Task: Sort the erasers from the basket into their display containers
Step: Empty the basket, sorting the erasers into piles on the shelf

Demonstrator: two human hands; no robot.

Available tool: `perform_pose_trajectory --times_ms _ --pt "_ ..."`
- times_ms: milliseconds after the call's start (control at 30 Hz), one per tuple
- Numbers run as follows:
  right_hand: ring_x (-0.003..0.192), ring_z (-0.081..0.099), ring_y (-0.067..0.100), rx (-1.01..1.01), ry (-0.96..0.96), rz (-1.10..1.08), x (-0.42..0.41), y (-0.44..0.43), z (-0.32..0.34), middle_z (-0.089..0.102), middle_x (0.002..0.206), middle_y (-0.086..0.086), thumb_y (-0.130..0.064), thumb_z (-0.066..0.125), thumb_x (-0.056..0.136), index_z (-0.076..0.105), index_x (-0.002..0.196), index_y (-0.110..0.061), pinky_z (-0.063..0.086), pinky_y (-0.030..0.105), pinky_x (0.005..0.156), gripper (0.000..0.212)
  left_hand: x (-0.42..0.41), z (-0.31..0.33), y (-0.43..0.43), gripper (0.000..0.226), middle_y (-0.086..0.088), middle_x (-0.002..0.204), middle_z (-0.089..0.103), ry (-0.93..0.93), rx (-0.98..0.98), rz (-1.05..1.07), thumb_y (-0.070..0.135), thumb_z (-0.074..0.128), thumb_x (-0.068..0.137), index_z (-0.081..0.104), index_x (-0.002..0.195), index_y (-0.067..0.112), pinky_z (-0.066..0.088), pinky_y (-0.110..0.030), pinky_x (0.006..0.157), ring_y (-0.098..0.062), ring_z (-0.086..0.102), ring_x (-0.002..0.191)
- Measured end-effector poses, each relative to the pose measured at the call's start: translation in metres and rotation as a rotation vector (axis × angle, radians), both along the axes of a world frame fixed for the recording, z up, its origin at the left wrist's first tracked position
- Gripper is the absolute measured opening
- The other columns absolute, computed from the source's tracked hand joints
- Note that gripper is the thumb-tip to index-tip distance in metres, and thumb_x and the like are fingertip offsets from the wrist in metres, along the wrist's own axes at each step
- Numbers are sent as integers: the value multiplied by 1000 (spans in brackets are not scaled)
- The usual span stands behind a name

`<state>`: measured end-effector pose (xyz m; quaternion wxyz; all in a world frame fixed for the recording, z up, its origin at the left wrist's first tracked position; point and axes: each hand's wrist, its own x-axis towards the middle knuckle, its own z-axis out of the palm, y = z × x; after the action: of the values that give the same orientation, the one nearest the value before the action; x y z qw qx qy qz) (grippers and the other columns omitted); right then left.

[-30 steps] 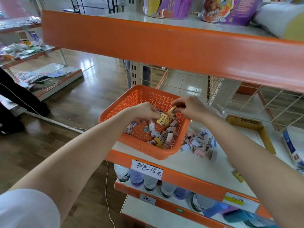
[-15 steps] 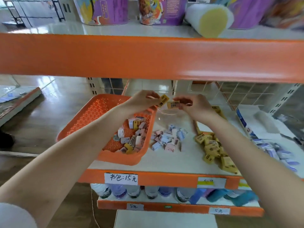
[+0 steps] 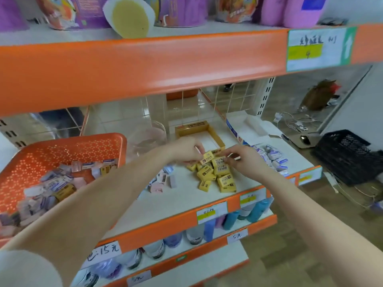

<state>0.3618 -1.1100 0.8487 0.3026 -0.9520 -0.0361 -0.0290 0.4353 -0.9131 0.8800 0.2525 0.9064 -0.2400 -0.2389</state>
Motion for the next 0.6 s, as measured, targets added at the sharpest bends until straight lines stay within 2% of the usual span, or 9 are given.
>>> perform_pose_trajectory --times_ms 133,167,233,267,333,400,533,600 --pt "94 54 2 73 -93 -42 -8 0 -13 63 109 -8 -20 56 93 69 109 -23 42 20 84 21 -2 -3 -7 12 -12 73 67 -1 32 -12 18 59 88 65 97 13 49 -26 56 -14 55 55" --pt "98 52 2 93 -120 -52 -10 2 -17 62 113 -7 -22 55 94 69 111 -22 42 19 89 22 -3 -3 -12 12 -12 70 63 -41 81 -33 20 58 88 63 89 9 46 -25 54 -15 53 55" --pt "109 46 0 132 -122 -57 -13 6 -23 55 125 -6 -26 55 93 64 119 -18 33 8 92 29 -13 -1 -22 20 -8 70 55 -153 183 -44 27 58 88 56 78 10 36 -27 52 -18 50 63" --pt "114 43 0 134 -111 -45 -15 7 -27 49 131 -6 -28 57 92 60 125 -17 29 7 93 34 -19 -5 -27 22 -7 77 57 -196 220 -35 32 56 89 56 83 11 35 -29 57 -21 52 73" --pt "123 36 1 107 -91 -11 -17 10 -36 40 140 -6 -29 58 92 51 134 -18 23 11 100 44 -32 -19 -34 34 -12 106 59 -272 258 -3 38 49 93 56 110 9 38 -34 77 -28 52 100" --pt "127 37 5 87 -76 -9 -18 11 -43 39 142 -5 -27 56 92 45 138 -19 23 12 99 47 -47 -37 -31 45 -12 124 53 -362 216 57 39 41 96 45 131 11 35 -36 93 -32 42 117" --pt "121 45 11 143 -45 -36 -15 12 -44 50 136 0 -23 54 84 49 135 -20 24 5 90 51 -62 -63 -22 51 -6 138 46 -455 7 123 36 42 97 36 143 16 22 -30 107 -26 31 127" --pt "115 48 8 191 -50 -60 -17 13 -41 54 132 0 -23 52 79 53 131 -20 26 5 88 52 -64 -68 -19 53 -4 139 45 -467 -50 143 36 44 96 35 145 17 22 -30 109 -23 30 127"
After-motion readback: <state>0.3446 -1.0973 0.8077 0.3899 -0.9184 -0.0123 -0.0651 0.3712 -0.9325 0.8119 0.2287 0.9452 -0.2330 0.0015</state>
